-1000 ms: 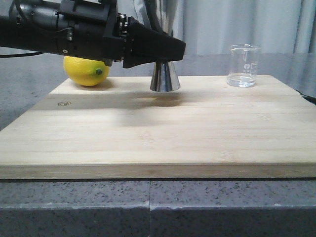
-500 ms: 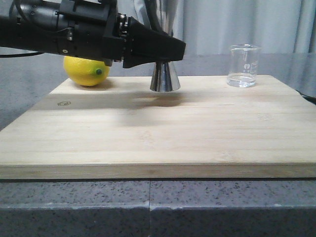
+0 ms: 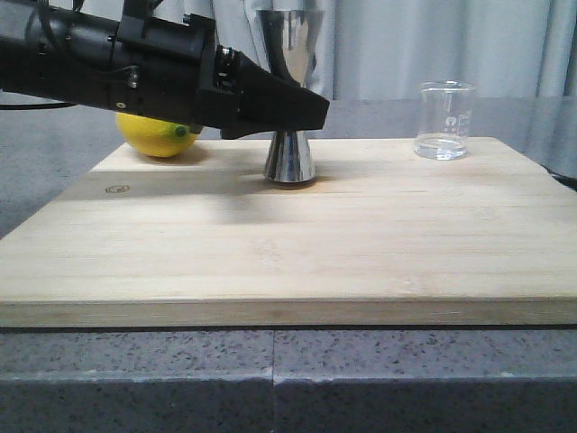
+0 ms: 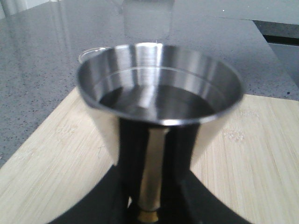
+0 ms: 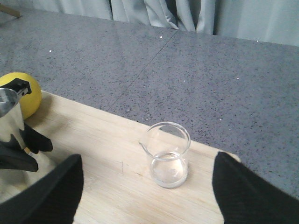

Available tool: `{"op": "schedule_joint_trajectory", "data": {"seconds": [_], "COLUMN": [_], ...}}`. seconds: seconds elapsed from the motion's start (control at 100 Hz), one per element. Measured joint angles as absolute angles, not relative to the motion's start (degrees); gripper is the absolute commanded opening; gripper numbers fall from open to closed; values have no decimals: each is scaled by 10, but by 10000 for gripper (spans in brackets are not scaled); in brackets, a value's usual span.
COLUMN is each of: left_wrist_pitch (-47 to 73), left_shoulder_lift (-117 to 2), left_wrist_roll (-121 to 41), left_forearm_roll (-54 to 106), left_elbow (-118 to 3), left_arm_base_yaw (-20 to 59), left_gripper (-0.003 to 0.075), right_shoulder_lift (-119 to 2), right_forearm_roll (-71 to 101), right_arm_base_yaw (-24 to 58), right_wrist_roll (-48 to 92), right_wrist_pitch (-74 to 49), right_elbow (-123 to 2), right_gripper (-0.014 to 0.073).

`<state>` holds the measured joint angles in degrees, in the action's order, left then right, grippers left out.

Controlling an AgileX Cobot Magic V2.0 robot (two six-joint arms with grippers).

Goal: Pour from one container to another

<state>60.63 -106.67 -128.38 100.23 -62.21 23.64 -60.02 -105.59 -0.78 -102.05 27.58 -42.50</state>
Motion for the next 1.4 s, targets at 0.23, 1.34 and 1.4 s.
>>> {"op": "schedule_joint_trajectory", "data": {"seconds": [0.23,1.34,1.4], "left_wrist_pitch": [604,583,569], "left_shoulder_lift": [-1075,-1070,-1060], "left_wrist_roll": [-1284,-1248,-1230], "left_forearm_roll": [1006,986,968], "left_elbow": [-622,-623,-623], "left_arm_base_yaw": [236,236,236], "left_gripper": [62,487,487], "right_shoulder_lift": [-600,-600,-600], "right_forearm_roll": [-1056,-1056,-1056], "right_arm_base_yaw": [-8,-8,-8], "right_wrist_roll": [-1021,-1021,-1021], "right_wrist_pitch": [274,272,272], "right_elbow": [-425,-425,-425], "right_gripper": [531,531,531]}}
